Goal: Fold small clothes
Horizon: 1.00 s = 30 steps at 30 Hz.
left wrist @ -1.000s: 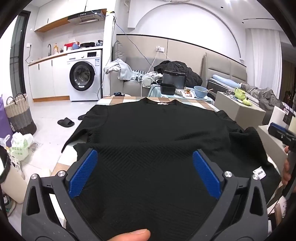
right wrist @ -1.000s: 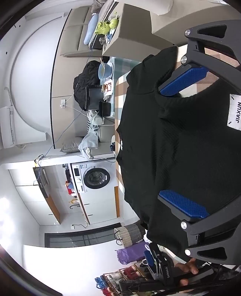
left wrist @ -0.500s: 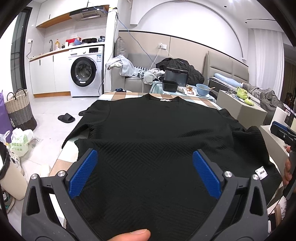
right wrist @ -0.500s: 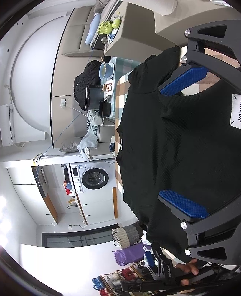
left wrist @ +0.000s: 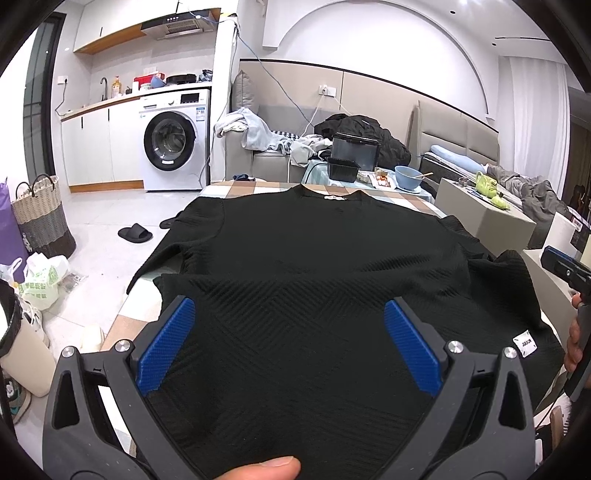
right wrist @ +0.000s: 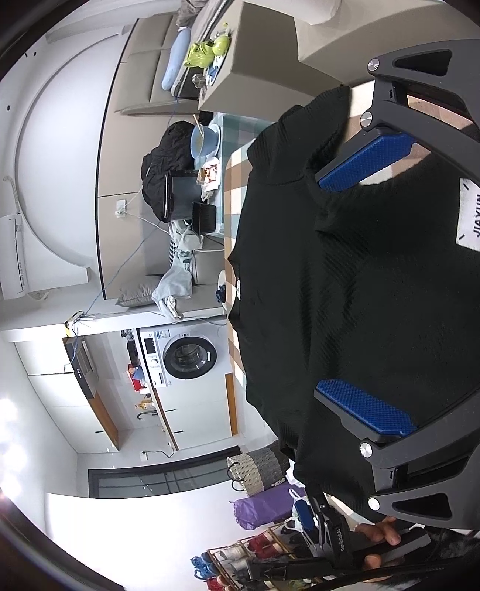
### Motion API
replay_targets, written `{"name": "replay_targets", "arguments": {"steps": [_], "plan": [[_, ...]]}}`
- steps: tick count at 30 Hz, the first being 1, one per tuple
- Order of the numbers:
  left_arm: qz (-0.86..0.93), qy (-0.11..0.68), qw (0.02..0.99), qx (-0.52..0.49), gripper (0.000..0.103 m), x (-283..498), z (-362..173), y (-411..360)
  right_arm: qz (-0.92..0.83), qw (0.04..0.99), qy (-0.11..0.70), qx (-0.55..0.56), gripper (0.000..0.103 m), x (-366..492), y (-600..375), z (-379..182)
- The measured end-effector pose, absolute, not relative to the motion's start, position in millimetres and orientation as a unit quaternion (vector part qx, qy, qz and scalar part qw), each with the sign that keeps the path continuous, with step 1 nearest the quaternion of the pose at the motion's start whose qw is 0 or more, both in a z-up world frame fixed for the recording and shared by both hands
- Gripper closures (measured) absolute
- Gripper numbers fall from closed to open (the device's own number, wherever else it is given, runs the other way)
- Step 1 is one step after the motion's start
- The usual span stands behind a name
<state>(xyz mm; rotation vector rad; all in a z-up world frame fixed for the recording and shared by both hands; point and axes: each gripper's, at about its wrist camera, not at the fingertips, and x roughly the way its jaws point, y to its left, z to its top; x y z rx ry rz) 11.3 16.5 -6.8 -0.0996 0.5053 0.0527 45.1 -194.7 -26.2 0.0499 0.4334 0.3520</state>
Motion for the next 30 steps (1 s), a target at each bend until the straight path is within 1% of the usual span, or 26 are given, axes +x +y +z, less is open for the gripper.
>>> {"name": "replay_targets", "arguments": {"steps": [17, 25, 30], "plan": [[0.027, 0.241, 0.969, -0.039, 0.001, 8.4, 0.4, 11.0, 0.169, 0.961, 0.219, 0.017, 0.0, 43.3, -193.0, -22.0], [0.031, 0.24, 0.97, -0.038, 0.001, 4.8, 4.2, 11.3, 0.152, 0.959, 0.237, 0.029, 0.0, 55.9, -192.8, -18.1], [0.033, 0.247, 0.967, -0.05, 0.001, 5.9, 5.5, 18.8, 0.124, 0.955, 0.264, 0.045, 0.0, 70.3, -196.0, -14.3]]}}
